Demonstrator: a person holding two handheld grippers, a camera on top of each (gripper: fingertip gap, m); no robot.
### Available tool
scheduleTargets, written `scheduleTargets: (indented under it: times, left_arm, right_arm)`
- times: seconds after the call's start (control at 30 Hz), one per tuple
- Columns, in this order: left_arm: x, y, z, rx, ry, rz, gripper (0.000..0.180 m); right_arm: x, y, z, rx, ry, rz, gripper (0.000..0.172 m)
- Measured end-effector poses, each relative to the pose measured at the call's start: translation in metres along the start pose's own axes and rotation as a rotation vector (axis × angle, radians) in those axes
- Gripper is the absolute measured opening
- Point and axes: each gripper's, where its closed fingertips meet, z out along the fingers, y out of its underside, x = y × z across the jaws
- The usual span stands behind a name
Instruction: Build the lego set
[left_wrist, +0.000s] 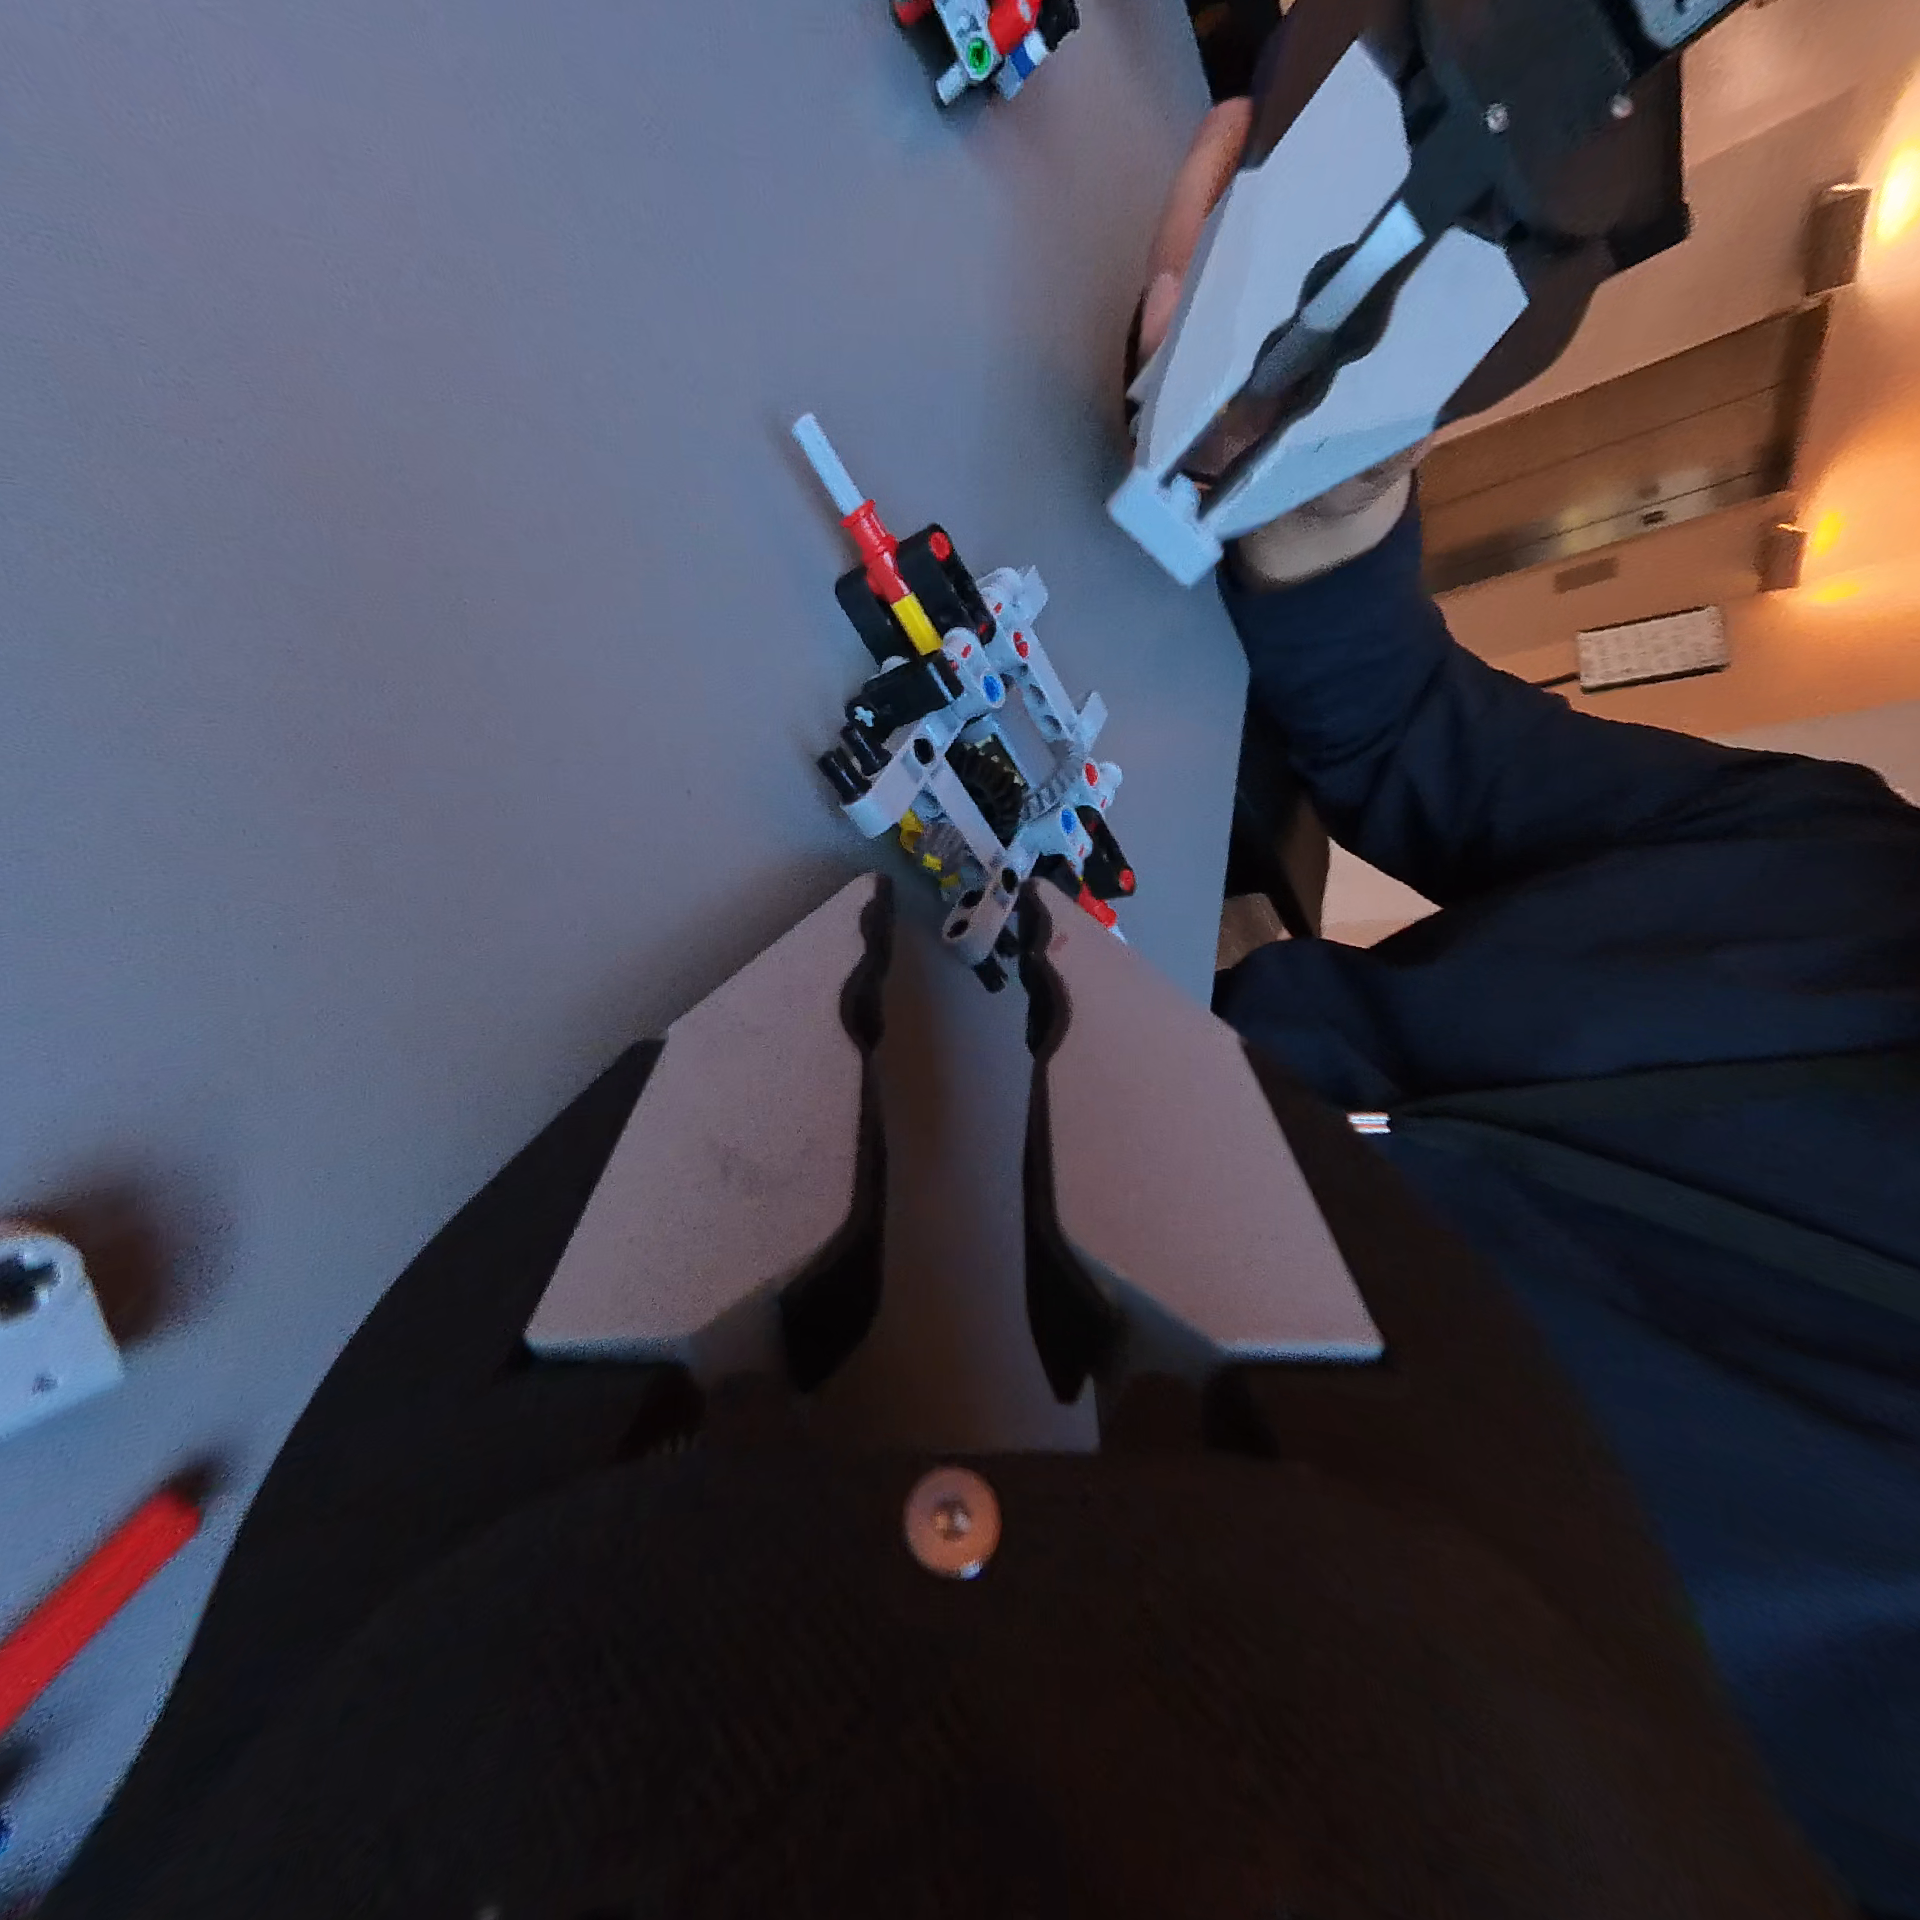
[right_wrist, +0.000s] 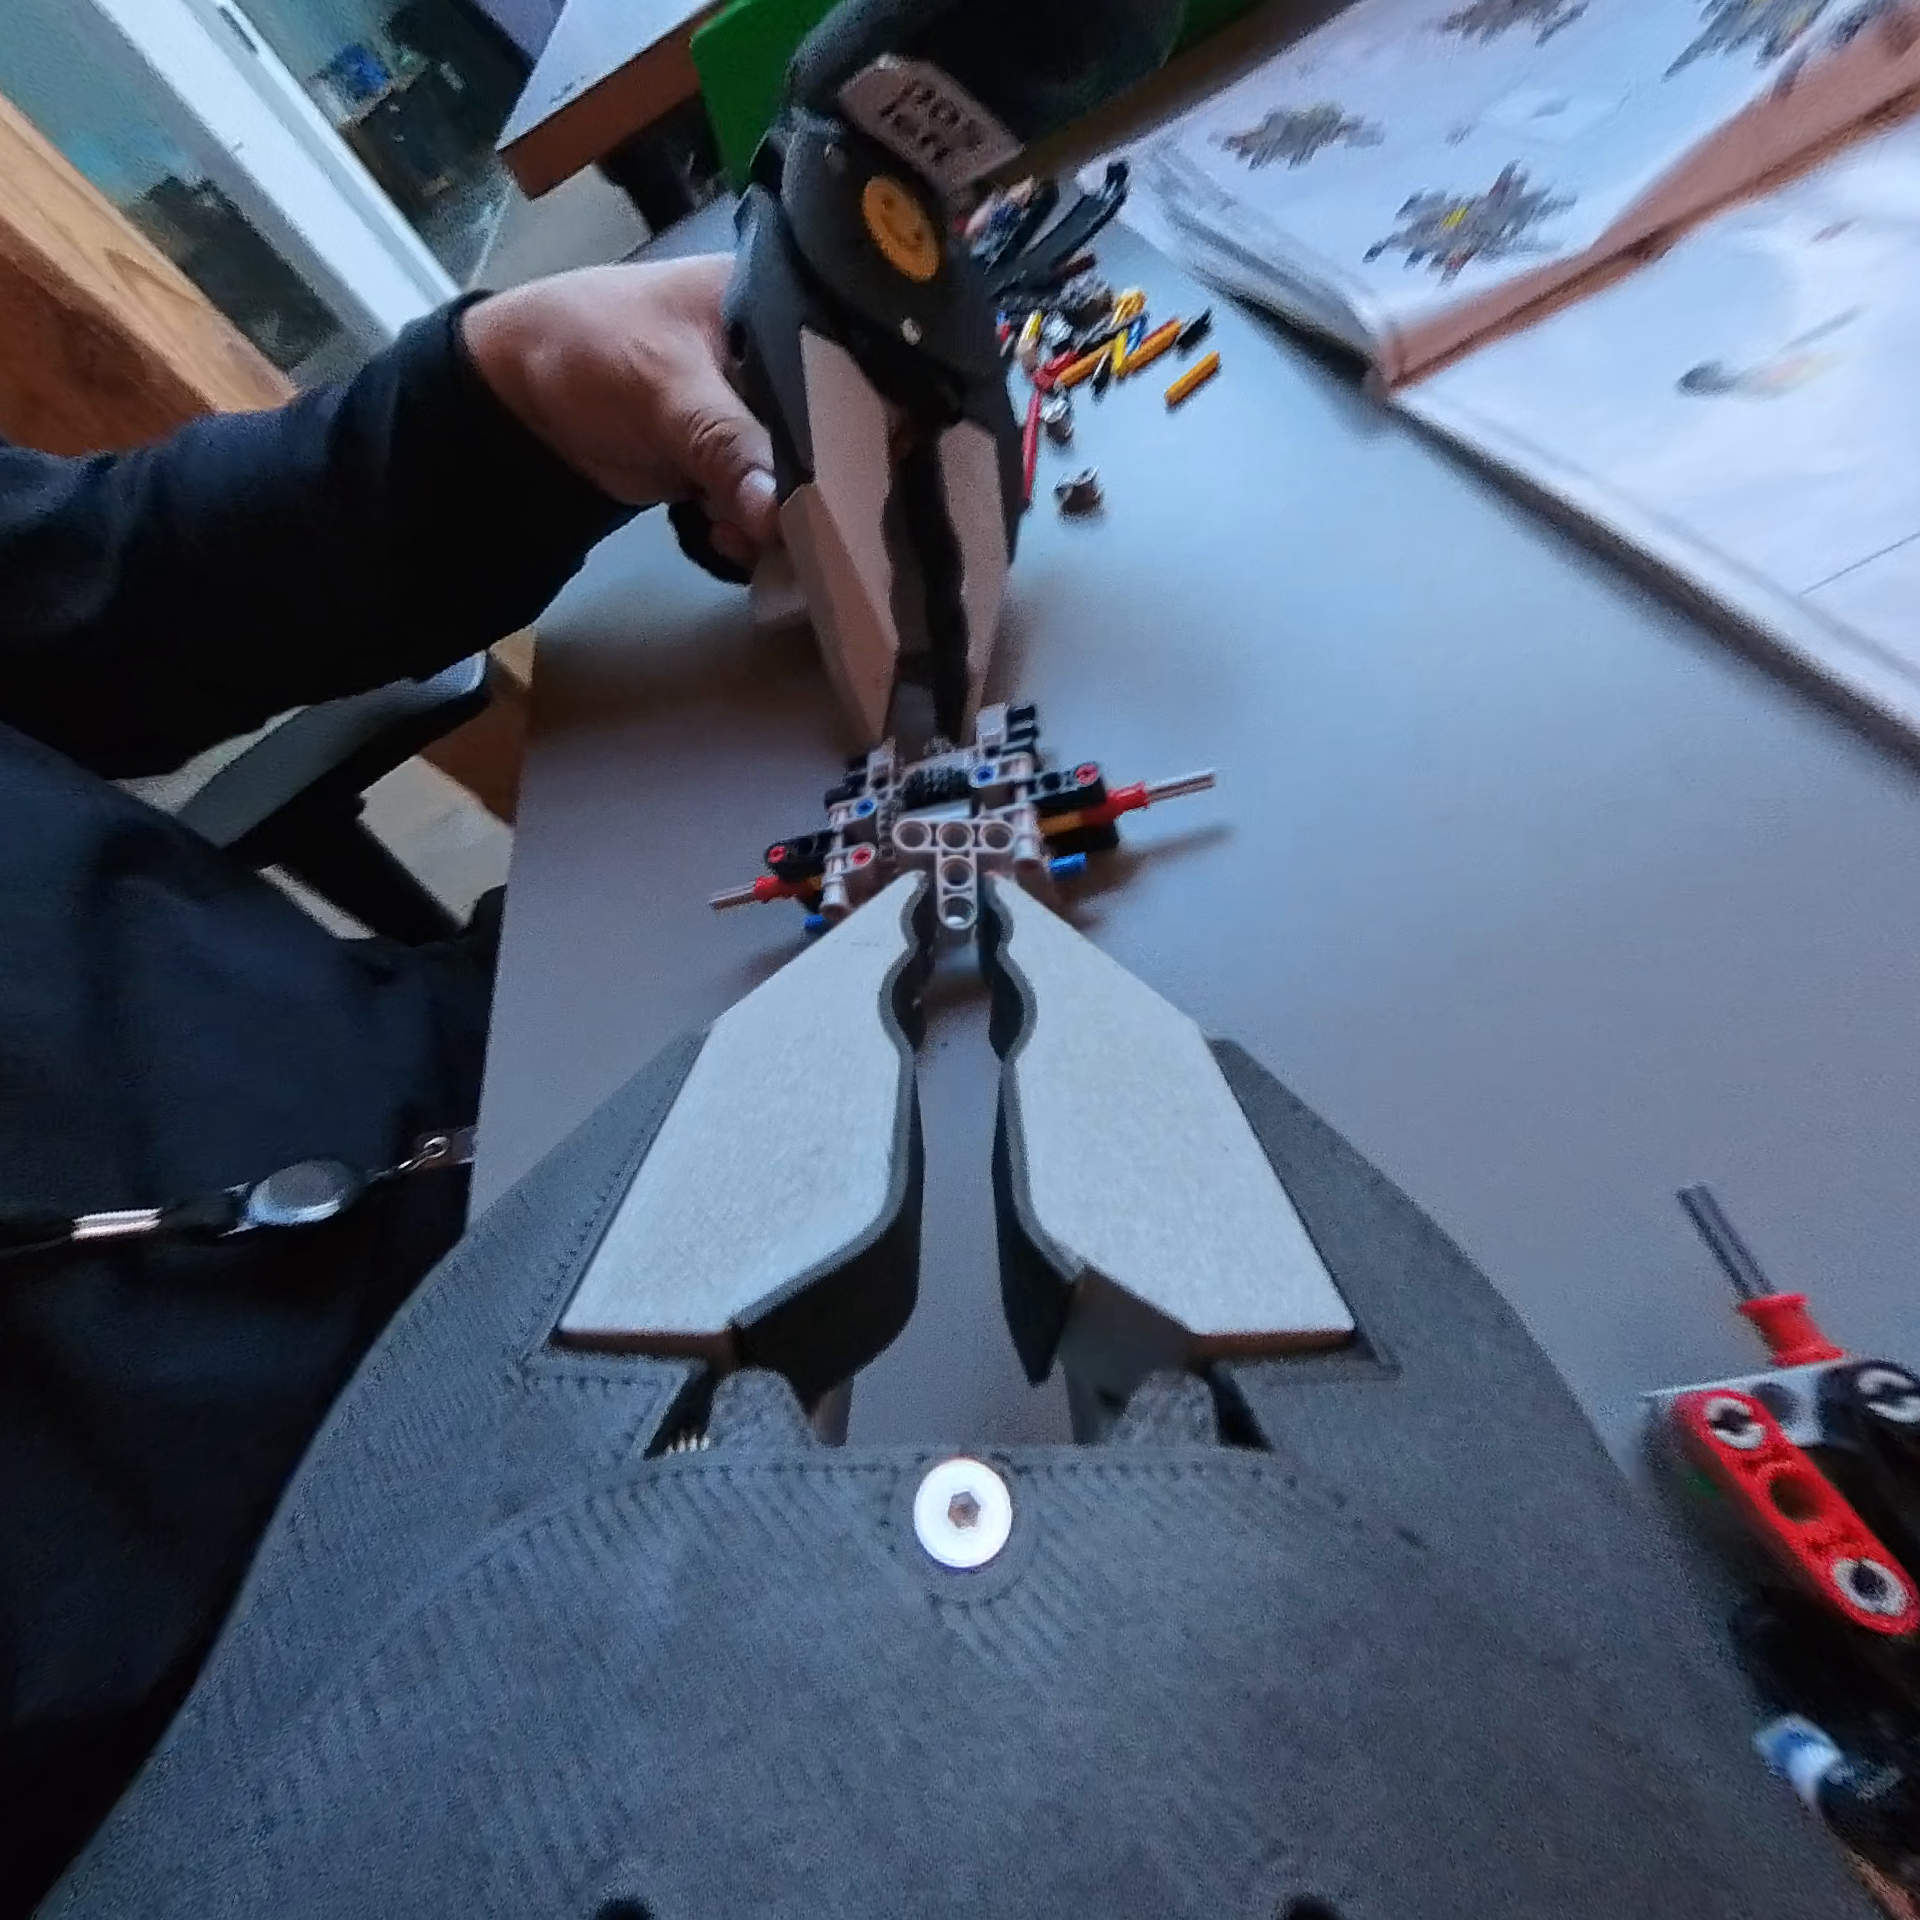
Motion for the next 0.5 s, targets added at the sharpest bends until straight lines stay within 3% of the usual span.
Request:
scheduleTargets:
  times: [0.2, 0.4, 0.5]
  left_arm:
    - [-0.006, -0.011, -0.001, 0.029, 0.036, -0.036, 0.018]
    - [-0.002, -0.020, -0.002, 0.054, 0.124, -0.077, 0.015]
    - [-0.008, -0.022, -0.003, 0.052, 0.095, -0.081, 0.018]
  right_arm:
    - [-0.010, 0.024, 0.005, -0.133, -0.122, 0.105, 0.004]
    - [-0.010, 0.029, 0.008, -0.164, -0.127, 0.114, 0.004]
    - [-0.010, 0.028, 0.007, -0.153, -0.140, 0.133, 0.004]
